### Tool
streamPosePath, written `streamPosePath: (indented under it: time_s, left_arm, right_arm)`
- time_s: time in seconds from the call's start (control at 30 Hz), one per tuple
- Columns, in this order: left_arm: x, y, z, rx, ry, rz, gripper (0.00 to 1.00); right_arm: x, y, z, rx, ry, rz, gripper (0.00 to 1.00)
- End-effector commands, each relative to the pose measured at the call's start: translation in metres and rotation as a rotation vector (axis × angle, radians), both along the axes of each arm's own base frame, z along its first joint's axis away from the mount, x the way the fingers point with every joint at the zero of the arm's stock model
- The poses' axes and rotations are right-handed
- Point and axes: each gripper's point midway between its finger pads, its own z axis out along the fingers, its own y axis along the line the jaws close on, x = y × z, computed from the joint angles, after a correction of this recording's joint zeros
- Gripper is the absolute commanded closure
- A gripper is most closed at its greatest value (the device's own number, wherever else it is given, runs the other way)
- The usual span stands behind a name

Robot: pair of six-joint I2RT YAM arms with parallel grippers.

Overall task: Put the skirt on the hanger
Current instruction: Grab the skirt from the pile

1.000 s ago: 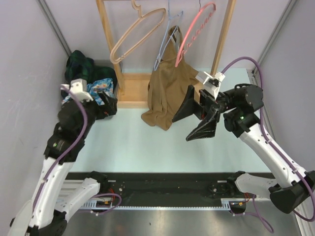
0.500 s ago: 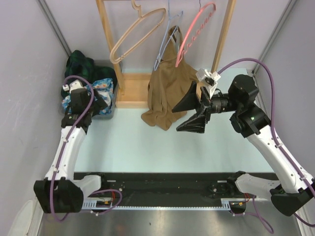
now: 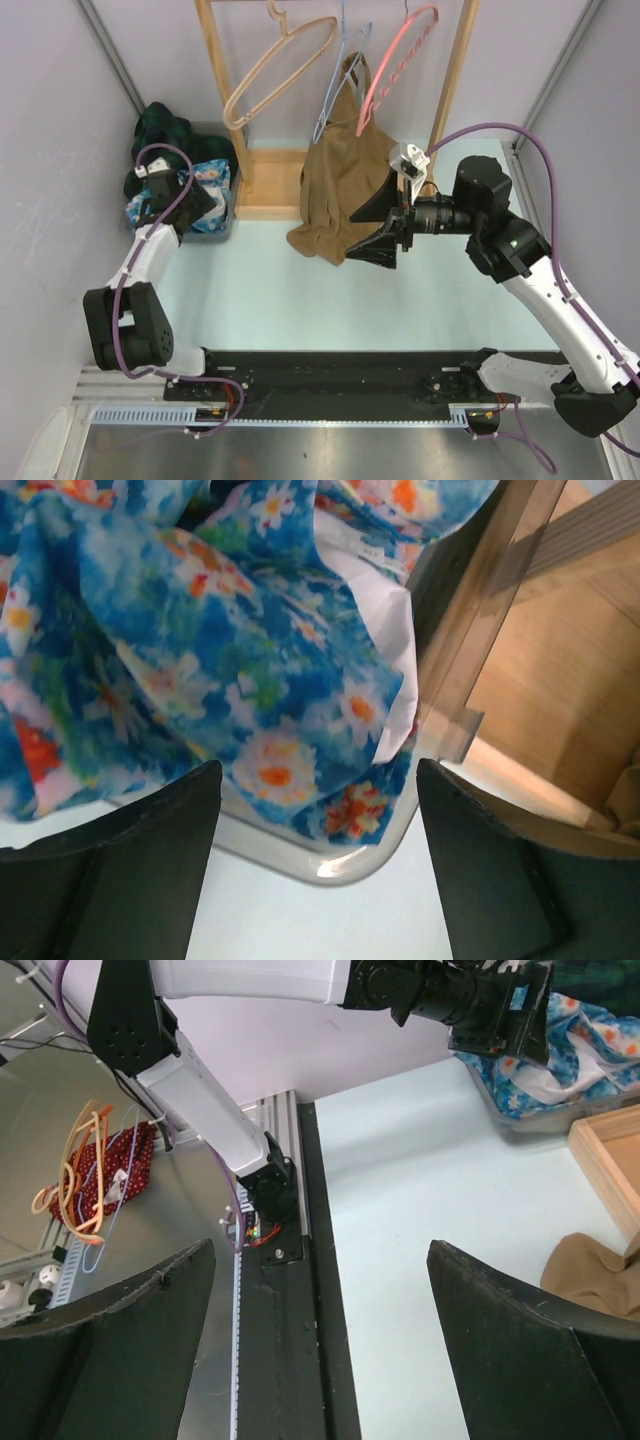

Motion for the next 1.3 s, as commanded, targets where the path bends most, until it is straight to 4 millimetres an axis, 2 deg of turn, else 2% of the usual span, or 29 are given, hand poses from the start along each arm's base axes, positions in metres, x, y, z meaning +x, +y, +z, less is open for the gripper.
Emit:
streamPosePath:
  time_s: [0.0,0.13,0.37,0.4,0.43,0.5,0.53,0.57,0.7,0.73,0.8,0.83,0.93,0.97,1.03,1.07,1.13,1.2,1.23,1.27]
  left_arm:
    - [0.025,0.009,0.023,0.034,-0.133,0.012,0.21]
    - [0.020,0.009,0.023,0.049,-0.174,0.015,0.28]
    - [0.012,0.008,-0.011,0.069,-0.093,0.003,0.40]
    - [0.010,0.008,-0.013,0.070,-0.087,0.001,0.44]
    - [0.008,0.008,-0.014,0.071,-0.085,0.004,0.60]
    - [0.004,0.008,-0.012,0.073,-0.089,0.009,0.80]
    - [0.003,0.008,-0.010,0.074,-0.094,0.011,0.96]
    - [0.000,0.008,-0.009,0.075,-0.092,0.012,1.00]
    - [-0.008,0.008,0.016,0.088,-0.121,0.018,1.00]
    - [-0.012,0.007,0.034,0.093,-0.158,0.016,1.00]
    - [-0.021,0.003,0.054,0.095,-0.182,0.009,1.00]
    - [-0.029,0.000,0.077,0.102,-0.235,0.000,1.00]
    - [-0.050,-0.012,0.115,0.106,-0.287,-0.041,1.00]
    - [-0.066,-0.016,0.142,0.107,-0.341,-0.054,1.00]
    - [-0.082,-0.028,0.171,0.105,-0.412,-0.098,1.00]
    - [-0.097,-0.033,0.194,0.104,-0.462,-0.112,1.00]
    - [-0.115,-0.045,0.215,0.087,-0.511,-0.168,1.00]
    - [-0.138,-0.055,0.256,0.082,-0.622,-0.199,1.00]
    - [-0.145,-0.059,0.267,0.074,-0.648,-0.216,1.00]
    - [-0.156,-0.068,0.290,0.071,-0.704,-0.259,1.00]
  right_arm:
    - [0.000,-0.001,0.019,0.018,-0.054,-0.055,0.09]
    - [0.002,-0.004,0.019,0.014,-0.062,-0.089,0.09]
    - [0.007,-0.002,0.020,0.014,-0.064,-0.104,0.09]
    - [0.008,-0.002,0.020,0.013,-0.067,-0.108,0.09]
    - [0.009,-0.002,0.020,0.013,-0.067,-0.111,0.09]
    - [0.011,-0.001,0.020,0.011,-0.068,-0.116,0.09]
    - [0.012,-0.001,0.019,0.010,-0.065,-0.117,0.09]
    - [0.012,-0.001,0.019,0.009,-0.067,-0.120,0.09]
    - [0.017,0.000,0.015,0.004,-0.071,-0.144,0.09]
    - [0.019,-0.001,0.015,0.003,-0.070,-0.155,0.09]
    - [0.026,-0.001,0.014,0.003,-0.073,-0.201,0.10]
    - [0.031,-0.002,0.013,0.002,-0.075,-0.224,0.10]
    - [0.042,-0.005,0.010,0.009,-0.075,-0.291,0.10]
    - [0.049,-0.006,0.009,0.009,-0.075,-0.329,0.10]
    - [0.055,-0.006,0.005,0.005,-0.068,-0.355,0.10]
    - [0.060,-0.007,0.007,0.014,-0.071,-0.382,0.09]
    - [0.065,-0.007,0.002,0.008,-0.057,-0.402,0.10]
    - [0.071,-0.008,0.000,0.010,-0.052,-0.436,0.10]
    - [0.073,-0.009,-0.001,0.010,-0.046,-0.452,0.10]
    - [0.076,-0.011,0.001,0.021,-0.046,-0.477,0.10]
